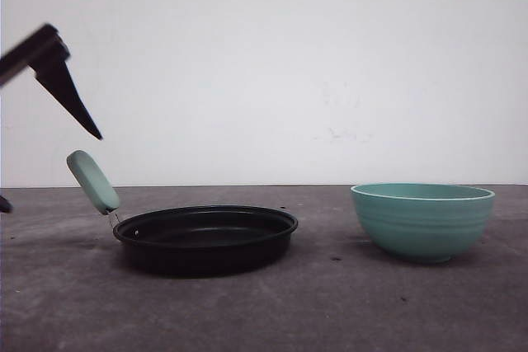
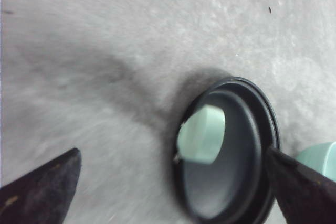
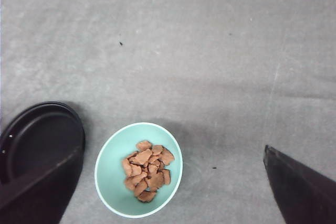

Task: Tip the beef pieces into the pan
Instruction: 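Grasp the pale green pan handle with the left gripper and lift the pan, then grasp the pale green bowl of beef cubes with the right gripper and lift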

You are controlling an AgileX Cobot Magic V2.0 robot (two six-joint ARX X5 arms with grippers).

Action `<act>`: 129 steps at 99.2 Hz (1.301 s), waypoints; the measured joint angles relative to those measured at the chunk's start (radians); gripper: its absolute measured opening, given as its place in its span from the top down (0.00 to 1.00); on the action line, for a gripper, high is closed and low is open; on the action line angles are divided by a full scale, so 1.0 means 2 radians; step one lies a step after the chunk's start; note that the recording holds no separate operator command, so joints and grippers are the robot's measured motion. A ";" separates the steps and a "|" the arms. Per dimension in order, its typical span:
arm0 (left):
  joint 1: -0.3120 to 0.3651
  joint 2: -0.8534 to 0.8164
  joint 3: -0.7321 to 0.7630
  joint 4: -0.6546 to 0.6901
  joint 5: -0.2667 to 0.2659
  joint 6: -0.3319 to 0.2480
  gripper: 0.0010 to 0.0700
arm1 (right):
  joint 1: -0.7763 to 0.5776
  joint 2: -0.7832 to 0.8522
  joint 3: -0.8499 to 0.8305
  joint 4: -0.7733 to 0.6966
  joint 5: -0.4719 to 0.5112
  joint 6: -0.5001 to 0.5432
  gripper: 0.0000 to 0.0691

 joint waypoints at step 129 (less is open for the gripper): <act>-0.027 -0.060 0.029 0.040 0.009 -0.013 0.93 | 0.000 0.302 0.000 -0.014 -0.081 -0.028 0.10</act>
